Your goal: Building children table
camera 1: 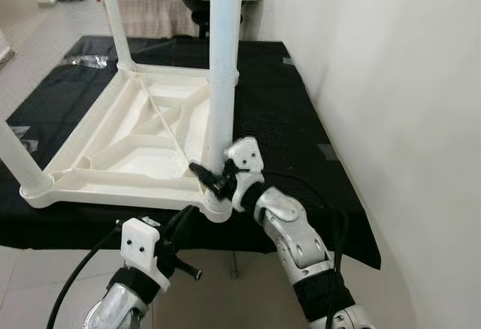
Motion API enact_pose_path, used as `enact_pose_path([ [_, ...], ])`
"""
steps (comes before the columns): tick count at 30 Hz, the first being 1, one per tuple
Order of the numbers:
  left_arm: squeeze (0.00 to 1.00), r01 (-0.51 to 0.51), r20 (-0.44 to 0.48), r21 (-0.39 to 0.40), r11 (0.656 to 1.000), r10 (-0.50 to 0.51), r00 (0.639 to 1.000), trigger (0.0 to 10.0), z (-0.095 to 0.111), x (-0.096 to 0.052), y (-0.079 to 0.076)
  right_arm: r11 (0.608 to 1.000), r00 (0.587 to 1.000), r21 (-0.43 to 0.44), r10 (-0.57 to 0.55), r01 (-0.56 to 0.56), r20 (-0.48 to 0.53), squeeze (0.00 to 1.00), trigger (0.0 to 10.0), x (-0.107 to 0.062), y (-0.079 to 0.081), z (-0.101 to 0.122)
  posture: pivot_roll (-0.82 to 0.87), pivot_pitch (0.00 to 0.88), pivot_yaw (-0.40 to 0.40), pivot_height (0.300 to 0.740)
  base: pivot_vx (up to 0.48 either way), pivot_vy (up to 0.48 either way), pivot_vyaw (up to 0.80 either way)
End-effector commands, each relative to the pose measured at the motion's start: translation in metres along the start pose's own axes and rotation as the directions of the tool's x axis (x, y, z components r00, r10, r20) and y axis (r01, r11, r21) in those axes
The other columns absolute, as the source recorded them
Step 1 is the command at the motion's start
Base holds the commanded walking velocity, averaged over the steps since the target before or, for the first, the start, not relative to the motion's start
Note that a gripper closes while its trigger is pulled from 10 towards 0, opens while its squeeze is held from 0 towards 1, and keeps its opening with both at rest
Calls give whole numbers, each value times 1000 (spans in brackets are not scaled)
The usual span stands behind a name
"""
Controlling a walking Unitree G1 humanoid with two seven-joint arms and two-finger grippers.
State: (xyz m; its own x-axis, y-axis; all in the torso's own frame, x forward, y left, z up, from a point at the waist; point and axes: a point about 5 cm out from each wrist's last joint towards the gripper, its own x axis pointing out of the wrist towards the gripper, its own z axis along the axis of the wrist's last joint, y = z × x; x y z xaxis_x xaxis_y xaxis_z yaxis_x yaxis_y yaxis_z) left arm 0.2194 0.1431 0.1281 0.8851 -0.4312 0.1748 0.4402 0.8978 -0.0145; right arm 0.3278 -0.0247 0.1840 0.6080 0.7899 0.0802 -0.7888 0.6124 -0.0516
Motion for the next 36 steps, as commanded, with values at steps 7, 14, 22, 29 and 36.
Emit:
enact_pose_path([
  [7,0,6,-4,1,1000,-6,1000,10000,-2,0,-1,878,896,-184,442,-442,-42,0,10000,-5,-31,40,53,139,-84,740,0,0,0],
  [14,0,6,-7,4,1000,-6,1000,10000,-2,-2,-2,842,855,-149,504,-518,-126,0,10000,-7,-53,49,58,150,-82,740,0,0,0],
  [22,0,8,-9,-1,1000,-8,1000,10000,-1,-4,-4,840,840,-78,524,-537,-143,0,0,-7,-56,38,61,167,-80,740,0,0,0],
  [29,0,9,-4,-9,1000,-10,1000,10000,1,-5,-7,878,888,-136,447,-459,-113,0,0,-27,-73,36,48,186,-77,740,0,0,0],
  [36,0,11,-1,-12,1000,-11,1000,10000,4,-8,-5,973,978,-100,-208,209,26,0,0,-33,-62,17,23,209,-78,740,0,0,0],
])
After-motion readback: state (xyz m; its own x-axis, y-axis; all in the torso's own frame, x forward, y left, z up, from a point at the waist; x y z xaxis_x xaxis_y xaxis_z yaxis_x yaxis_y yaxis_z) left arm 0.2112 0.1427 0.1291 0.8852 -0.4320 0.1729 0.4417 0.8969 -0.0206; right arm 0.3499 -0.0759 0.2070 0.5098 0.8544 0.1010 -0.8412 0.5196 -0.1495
